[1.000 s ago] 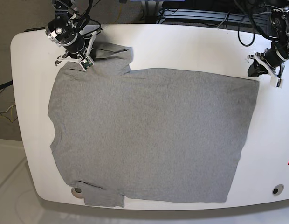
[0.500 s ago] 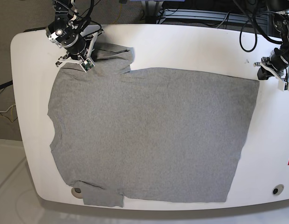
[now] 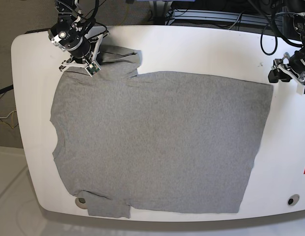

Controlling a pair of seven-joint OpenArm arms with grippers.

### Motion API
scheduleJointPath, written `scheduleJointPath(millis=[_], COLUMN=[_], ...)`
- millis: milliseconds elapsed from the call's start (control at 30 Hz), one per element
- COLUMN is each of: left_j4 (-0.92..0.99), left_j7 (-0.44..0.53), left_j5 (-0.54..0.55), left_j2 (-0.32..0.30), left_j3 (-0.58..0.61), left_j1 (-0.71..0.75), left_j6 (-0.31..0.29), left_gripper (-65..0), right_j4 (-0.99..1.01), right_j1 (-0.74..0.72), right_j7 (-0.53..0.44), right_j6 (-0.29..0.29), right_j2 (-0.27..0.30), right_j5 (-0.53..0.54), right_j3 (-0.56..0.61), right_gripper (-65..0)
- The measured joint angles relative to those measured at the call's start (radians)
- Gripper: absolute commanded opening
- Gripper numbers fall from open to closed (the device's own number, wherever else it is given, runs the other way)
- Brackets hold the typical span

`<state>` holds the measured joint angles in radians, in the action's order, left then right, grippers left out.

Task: Fold the T-shirt properly
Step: 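Close the left gripper on the shoulder corner and lift slightly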

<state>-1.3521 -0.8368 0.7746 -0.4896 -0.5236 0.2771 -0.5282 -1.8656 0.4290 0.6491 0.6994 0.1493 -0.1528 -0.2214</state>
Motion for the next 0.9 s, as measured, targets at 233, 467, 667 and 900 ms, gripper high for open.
scheduleJointPath(millis=[233,467,667,900], left_j4=[0.008,0.062,0.088,0.092], left_j7=[0.014,0.058,0.082,0.068], left_j5=[0.08,0.002,-0.053,-0.06], left_j2=[0.005,0.01,0.02,0.02], left_j3=[-0.005,-0.006,0.029,0.097], left_j1=[-0.01,-0.048,-0.079,-0.088], left_j6=[-0.163,-0.167,-0.163,-0.169], left_gripper=[-32.6,-38.1,-37.8,-35.5], right_j4=[0.0,0.0,0.0,0.005], right_j1=[0.002,0.002,0.002,0.002], right_j7=[-0.002,-0.001,-0.001,-0.002], right_j6=[0.0,0.0,0.0,0.0], right_j2=[-0.002,-0.002,-0.003,-0.003], right_j5=[-0.008,-0.011,-0.011,-0.007], right_j3=[-0.001,-0.002,-0.002,-0.003], right_gripper=[-65.0,-65.0,-65.0,-65.0])
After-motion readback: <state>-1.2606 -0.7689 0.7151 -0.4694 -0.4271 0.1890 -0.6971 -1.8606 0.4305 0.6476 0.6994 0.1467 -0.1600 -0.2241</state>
